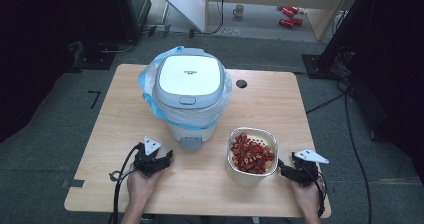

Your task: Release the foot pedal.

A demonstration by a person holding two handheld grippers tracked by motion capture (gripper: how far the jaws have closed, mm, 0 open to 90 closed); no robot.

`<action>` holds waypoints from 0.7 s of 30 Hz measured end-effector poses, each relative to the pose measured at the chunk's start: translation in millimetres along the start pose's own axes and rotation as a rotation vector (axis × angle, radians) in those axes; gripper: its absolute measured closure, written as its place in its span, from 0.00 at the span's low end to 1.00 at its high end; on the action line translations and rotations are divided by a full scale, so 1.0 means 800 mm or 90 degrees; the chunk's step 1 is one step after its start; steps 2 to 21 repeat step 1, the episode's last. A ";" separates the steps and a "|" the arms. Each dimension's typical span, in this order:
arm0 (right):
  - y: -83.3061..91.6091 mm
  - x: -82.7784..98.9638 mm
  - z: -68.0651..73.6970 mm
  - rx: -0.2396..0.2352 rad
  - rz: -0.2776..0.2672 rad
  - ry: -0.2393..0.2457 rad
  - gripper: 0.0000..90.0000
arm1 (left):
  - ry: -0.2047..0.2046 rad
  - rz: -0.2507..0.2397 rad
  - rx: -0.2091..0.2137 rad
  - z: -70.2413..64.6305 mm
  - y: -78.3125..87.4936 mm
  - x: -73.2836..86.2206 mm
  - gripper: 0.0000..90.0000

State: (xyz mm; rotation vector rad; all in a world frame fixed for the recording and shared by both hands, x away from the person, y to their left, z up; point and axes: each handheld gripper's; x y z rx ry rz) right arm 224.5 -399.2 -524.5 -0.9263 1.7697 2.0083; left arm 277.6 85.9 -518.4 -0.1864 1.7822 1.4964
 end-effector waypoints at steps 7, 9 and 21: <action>0.000 0.000 0.000 0.000 0.000 0.000 0.37 | 0.000 0.000 0.000 0.000 0.000 0.000 0.41; 0.000 0.000 0.000 0.000 0.000 0.000 0.37 | 0.000 0.000 0.000 0.000 0.000 0.000 0.41; 0.000 0.000 0.000 0.000 0.000 0.000 0.37 | 0.000 0.000 0.000 0.000 0.000 0.000 0.41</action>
Point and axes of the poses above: each handheld gripper's, and its own axes: y roughly backward along the jaws, x roughly out of its underside, z roughly to its left, and after that the axes turned 9 degrees about z, right-handed
